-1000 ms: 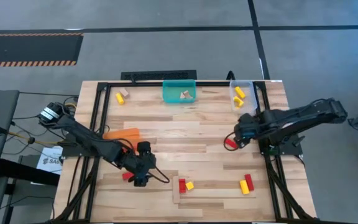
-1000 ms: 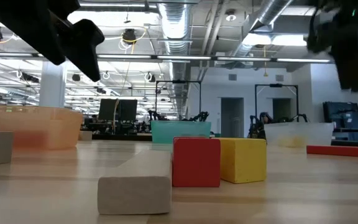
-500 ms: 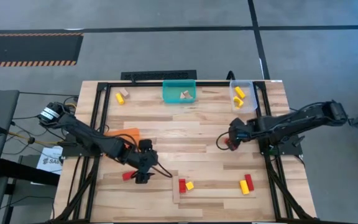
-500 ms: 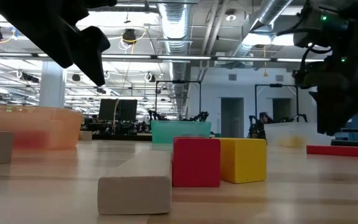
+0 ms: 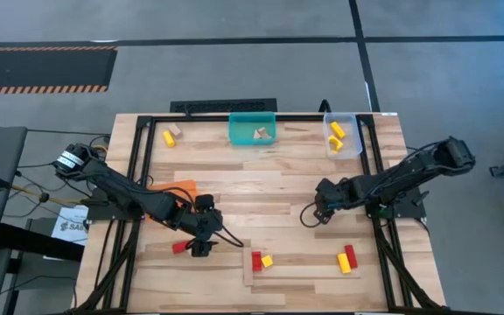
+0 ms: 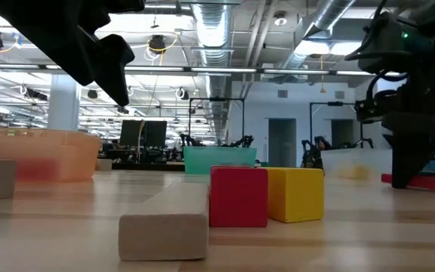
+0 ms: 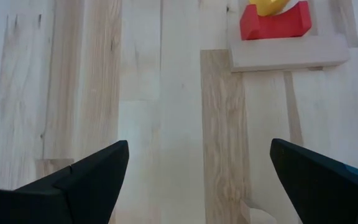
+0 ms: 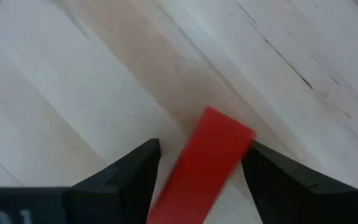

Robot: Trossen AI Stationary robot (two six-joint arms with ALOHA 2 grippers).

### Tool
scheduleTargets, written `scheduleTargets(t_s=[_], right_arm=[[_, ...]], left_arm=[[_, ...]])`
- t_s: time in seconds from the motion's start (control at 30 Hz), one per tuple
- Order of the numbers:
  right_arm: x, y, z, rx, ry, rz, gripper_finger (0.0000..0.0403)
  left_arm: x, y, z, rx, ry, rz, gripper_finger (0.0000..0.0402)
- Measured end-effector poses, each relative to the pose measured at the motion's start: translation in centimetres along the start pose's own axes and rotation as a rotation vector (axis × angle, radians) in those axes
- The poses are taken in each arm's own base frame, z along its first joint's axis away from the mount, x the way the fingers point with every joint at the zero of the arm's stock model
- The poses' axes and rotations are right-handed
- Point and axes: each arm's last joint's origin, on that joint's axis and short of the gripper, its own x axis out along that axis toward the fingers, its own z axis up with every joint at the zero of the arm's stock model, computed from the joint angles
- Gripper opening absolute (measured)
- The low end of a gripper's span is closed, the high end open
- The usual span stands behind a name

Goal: Sort & place blocks by color
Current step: Put the red block into the transparent orange bin

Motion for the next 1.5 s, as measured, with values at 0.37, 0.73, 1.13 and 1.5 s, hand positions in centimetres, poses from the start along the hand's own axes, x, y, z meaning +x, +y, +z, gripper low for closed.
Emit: scheduleTargets(t_s=[0.37,0.73,1.13,1.5], right_arm=[[-1.3,1.7,0.4,0.005,-0.018,0.022,0.0075],[-9.0,5.9,6.2,-0.177,-0.482,0.302,0.0077],[-11.7,7.2,11.7,-0.406,-0.995,0.5,0.0078],[-6.5,7.4,13.0,-0.417,-0.796,0.467,0.0079]], left_arm=[[0.0,0.1,-0.2,-0.03,0.021,0.009,0.038],[-5.0,2.8,-1.2,-0.256,-0.25,0.087,0.038],[-5.2,8.5,-2.7,-1.243,-0.931,-0.522,0.038],[-0.6,9.3,1.2,-1.373,-0.714,-0.467,0.038]])
